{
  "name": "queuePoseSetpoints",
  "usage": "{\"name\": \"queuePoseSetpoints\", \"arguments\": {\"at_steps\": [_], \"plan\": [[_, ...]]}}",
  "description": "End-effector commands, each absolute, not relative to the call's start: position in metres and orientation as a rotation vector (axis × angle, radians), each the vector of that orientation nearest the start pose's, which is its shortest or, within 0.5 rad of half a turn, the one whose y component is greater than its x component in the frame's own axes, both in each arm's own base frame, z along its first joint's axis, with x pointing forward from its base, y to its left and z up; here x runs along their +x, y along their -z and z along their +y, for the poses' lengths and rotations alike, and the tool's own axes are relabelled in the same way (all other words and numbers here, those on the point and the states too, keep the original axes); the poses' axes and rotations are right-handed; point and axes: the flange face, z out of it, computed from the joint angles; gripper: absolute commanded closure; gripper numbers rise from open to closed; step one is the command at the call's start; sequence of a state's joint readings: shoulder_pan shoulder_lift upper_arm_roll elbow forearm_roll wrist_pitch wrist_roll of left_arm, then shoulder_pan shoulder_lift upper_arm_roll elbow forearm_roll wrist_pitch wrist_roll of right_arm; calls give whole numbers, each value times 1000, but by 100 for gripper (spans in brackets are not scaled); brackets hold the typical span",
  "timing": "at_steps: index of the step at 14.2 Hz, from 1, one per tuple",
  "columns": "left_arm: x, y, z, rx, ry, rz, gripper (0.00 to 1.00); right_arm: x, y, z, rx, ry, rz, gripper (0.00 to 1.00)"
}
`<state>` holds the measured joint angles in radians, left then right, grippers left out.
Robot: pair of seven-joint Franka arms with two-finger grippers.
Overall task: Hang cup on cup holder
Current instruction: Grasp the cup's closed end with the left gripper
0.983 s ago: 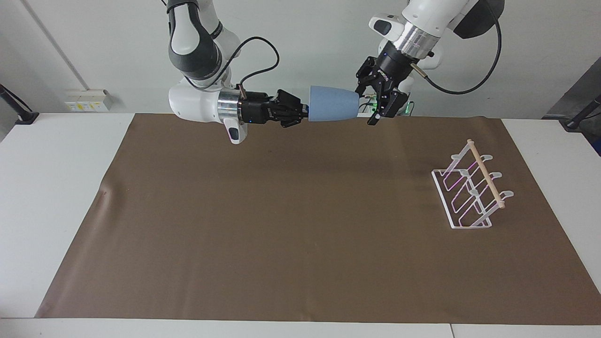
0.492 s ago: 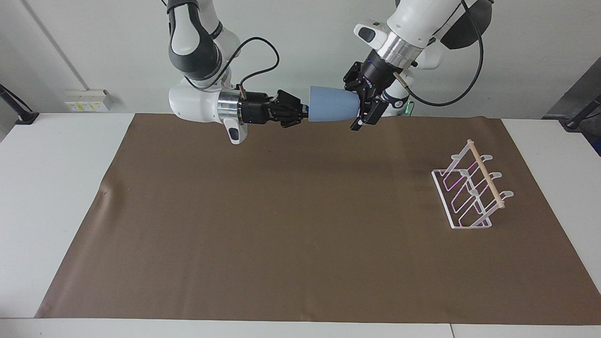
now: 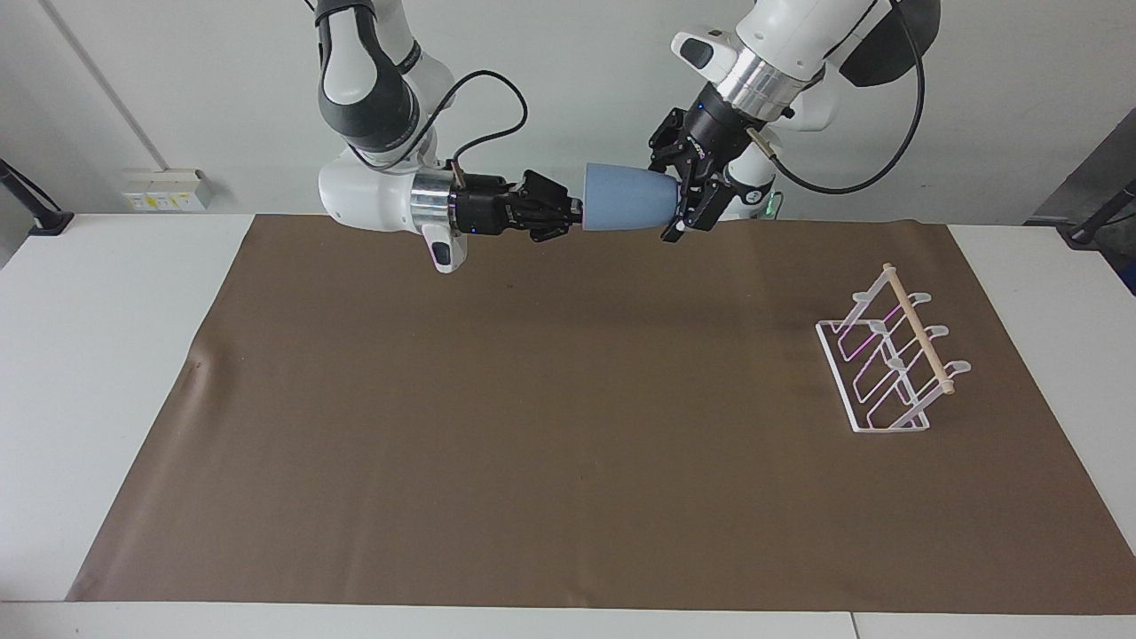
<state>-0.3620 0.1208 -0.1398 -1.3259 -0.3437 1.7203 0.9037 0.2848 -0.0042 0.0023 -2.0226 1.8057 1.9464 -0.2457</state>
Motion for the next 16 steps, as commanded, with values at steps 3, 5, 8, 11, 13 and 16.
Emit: {"name": "queuePoseSetpoints", "arguments": {"at_steps": [3,5,8,11,13,16], "plan": [[504,-716,-332,-2674,605,2131,0,535,-517,226,-1485,-45,304,100],[500,-717,-337,-2693,603,2107,0,535,-517,225,-1485,-44,305,100],[492,-720,-346,-2671,604,2111,0,535,-517,225,-1485,-45,304,100],[482,-723,-361,-2672,622,2093,0,536,-517,224,-1484,-43,305,100],[470,-722,-376,-2626,608,2091,0,536,-517,224,-1484,-43,305,100],[471,-725,-378,-2622,654,2076,0,536,-517,224,-1484,-43,305,100]]}}
